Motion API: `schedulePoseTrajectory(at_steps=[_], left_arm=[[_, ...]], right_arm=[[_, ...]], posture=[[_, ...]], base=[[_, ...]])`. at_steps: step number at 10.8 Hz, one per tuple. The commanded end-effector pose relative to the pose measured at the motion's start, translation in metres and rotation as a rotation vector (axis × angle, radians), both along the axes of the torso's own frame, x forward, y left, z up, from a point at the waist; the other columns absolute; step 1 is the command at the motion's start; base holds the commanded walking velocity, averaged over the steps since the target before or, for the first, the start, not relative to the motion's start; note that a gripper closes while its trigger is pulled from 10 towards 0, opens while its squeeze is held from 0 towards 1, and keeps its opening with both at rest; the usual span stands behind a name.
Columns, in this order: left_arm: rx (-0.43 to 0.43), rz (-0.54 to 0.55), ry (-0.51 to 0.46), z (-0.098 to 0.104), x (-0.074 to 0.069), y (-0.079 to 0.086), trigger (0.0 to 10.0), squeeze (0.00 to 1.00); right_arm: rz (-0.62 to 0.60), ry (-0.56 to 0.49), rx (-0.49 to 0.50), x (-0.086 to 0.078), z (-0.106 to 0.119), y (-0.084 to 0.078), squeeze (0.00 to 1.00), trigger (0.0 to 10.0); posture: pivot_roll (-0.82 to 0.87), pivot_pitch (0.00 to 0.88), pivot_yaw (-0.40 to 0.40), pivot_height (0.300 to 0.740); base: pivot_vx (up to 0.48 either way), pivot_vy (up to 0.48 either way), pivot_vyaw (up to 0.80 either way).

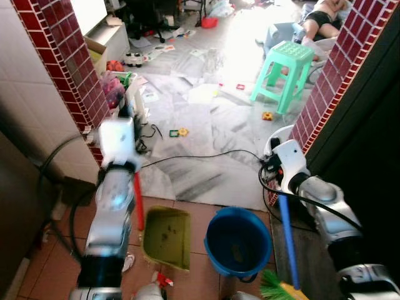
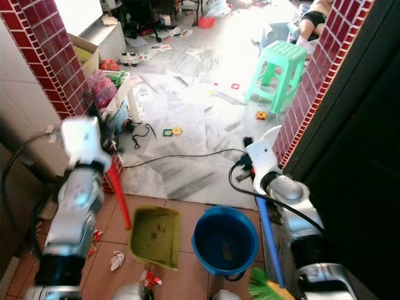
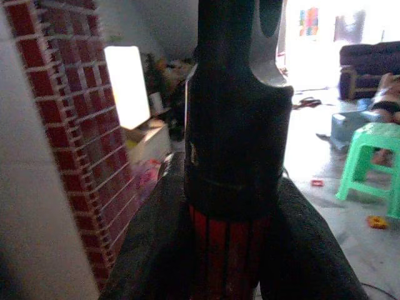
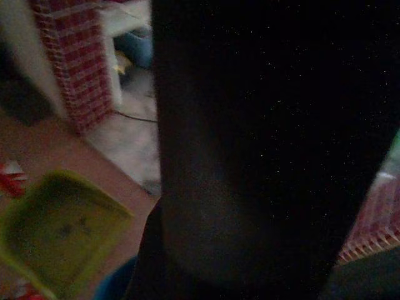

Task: Sweep floor

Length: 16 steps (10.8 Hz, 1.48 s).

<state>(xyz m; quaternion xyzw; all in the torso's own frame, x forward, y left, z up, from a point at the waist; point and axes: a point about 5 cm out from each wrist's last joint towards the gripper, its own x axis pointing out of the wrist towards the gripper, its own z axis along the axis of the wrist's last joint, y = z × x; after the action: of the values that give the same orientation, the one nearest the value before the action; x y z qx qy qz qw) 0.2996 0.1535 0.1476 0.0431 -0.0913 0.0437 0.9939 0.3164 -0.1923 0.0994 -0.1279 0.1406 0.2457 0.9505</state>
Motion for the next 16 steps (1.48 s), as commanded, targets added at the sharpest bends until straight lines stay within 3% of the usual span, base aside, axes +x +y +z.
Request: schedulePoseTrajectory(at_steps=[1, 3, 4, 7, 8, 9, 11, 13, 16], left_arm=[[-0.001, 0.016, -0.025, 0.004, 0.000, 0.002, 10.0, 0.00], [-0.002, 0.081, 0.045, -0.014, -0.004, 0.008, 10.0, 0.00], [-0.026, 0.085, 0.070, -0.020, -0.006, 0.008, 10.0, 0.00], [-0.040, 0.080, 0.085, -0.023, -0.008, 0.003, 10.0, 0.00], [-0.046, 0.080, 0.083, -0.022, -0.009, 0.002, 10.0, 0.00], [-0.050, 0.082, 0.086, -0.022, -0.009, 0.002, 10.0, 0.00], [-0.054, 0.079, 0.087, -0.022, -0.008, 0.001, 10.0, 0.00], [-0.057, 0.074, 0.082, -0.020, -0.007, 0.000, 10.0, 0.00], [-0.064, 0.069, 0.074, -0.017, -0.005, -0.003, 10.0, 0.00]], right_arm=[[0.060, -0.013, 0.030, 0.000, 0.008, 0.006, 0.00, 10.0], [0.245, -0.028, 0.196, -0.010, 0.023, 0.026, 0.00, 10.0], [0.272, -0.042, 0.237, -0.010, 0.028, 0.030, 0.00, 10.0], [0.286, -0.063, 0.392, -0.010, 0.041, 0.038, 0.00, 10.0], [0.226, -0.153, 0.463, -0.005, 0.051, 0.045, 0.00, 10.0], [0.215, -0.171, 0.511, -0.005, 0.054, 0.052, 0.00, 10.0], [0.264, -0.170, 0.464, -0.012, 0.048, 0.061, 0.00, 10.0], [0.293, -0.191, 0.368, -0.012, 0.044, 0.054, 0.00, 10.0], [0.261, -0.358, 0.246, -0.006, 0.055, 0.048, 0.00, 10.0]], posture=[[-0.08, 0.000, 0.007, 0.740], [-0.07, 0.000, 0.006, 0.740], [-0.07, 0.000, 0.005, 0.740], [-0.07, 0.000, 0.009, 0.740], [-0.07, 0.000, 0.008, 0.740], [-0.06, 0.000, 0.007, 0.740], [-0.06, 0.000, 0.009, 0.740], [-0.06, 0.000, 0.011, 0.740], [-0.07, 0.000, 0.012, 0.740]], base=[[0.000, 0.000, 0.00], [0.000, 0.000, 0.00], [0.000, 0.000, 0.00], [0.000, 0.000, 0.00], [0.000, 0.000, 0.00], [0.000, 0.000, 0.00], [0.000, 0.000, 0.00], [0.000, 0.000, 0.00], [0.000, 0.000, 0.00]])
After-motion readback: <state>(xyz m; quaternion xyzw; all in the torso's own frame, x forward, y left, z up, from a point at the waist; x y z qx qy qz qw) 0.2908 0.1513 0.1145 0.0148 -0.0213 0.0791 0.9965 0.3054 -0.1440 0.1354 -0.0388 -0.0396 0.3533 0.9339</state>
